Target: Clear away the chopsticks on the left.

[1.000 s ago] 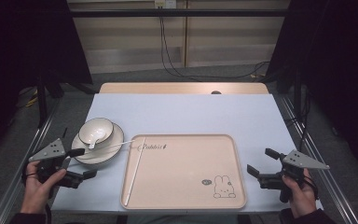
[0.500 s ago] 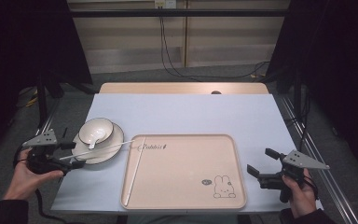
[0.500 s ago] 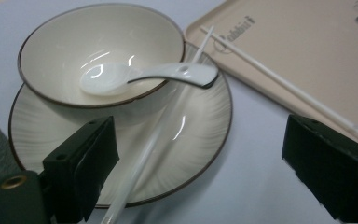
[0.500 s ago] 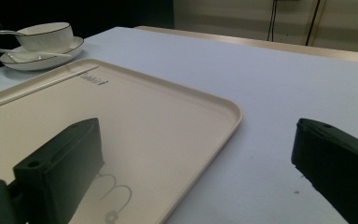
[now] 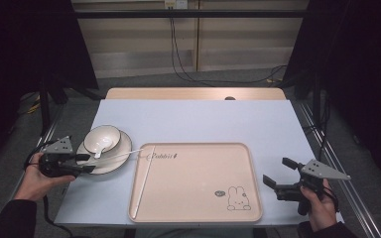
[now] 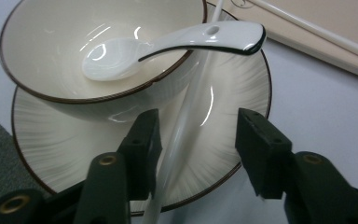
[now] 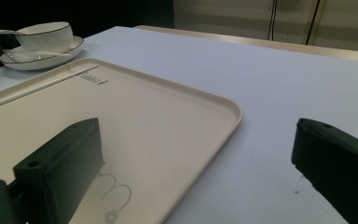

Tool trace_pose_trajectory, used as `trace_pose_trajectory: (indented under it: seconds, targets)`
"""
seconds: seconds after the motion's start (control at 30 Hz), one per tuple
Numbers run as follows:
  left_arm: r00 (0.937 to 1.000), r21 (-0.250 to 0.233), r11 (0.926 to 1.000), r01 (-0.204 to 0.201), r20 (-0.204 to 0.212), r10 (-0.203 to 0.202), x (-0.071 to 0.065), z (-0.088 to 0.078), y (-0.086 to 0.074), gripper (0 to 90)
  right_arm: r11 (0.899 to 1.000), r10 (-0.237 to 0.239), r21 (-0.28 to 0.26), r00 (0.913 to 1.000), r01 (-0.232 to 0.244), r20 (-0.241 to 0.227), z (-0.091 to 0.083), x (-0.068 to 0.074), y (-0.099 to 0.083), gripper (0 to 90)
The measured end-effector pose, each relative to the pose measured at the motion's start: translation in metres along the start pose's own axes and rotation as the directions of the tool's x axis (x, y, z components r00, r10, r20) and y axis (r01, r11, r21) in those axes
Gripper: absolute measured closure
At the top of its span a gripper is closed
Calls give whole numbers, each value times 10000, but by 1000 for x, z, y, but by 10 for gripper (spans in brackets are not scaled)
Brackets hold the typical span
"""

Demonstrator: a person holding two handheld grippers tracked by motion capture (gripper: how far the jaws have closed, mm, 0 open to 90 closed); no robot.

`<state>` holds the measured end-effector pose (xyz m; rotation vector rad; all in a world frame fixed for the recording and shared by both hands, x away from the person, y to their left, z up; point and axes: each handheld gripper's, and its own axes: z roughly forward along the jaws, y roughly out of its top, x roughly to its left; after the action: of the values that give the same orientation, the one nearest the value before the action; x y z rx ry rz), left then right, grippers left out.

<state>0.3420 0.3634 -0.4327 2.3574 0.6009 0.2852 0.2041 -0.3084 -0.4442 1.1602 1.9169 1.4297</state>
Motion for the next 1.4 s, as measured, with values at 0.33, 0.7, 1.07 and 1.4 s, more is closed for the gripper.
trace_pose_trajectory:
  seconds: [0.33,0.7,1.07,1.4]
  targets:
    - [9988,309,9984,-481,93,478,-3,13,7,677,10000,18,12,10000,-18,-6,0,0,0,16]
    - [9960,488,9959,-764,508,739,-8,26,15,707,10000,0,3,10000,0,-25,0,0,0,16]
    - [9925,751,9922,-992,796,932,-10,34,20,780,10000,2,16,10000,-2,-43,0,0,0,18]
    - [9955,761,9958,-510,830,446,-10,31,21,845,10000,50,22,10000,-50,-51,0,0,0,18]
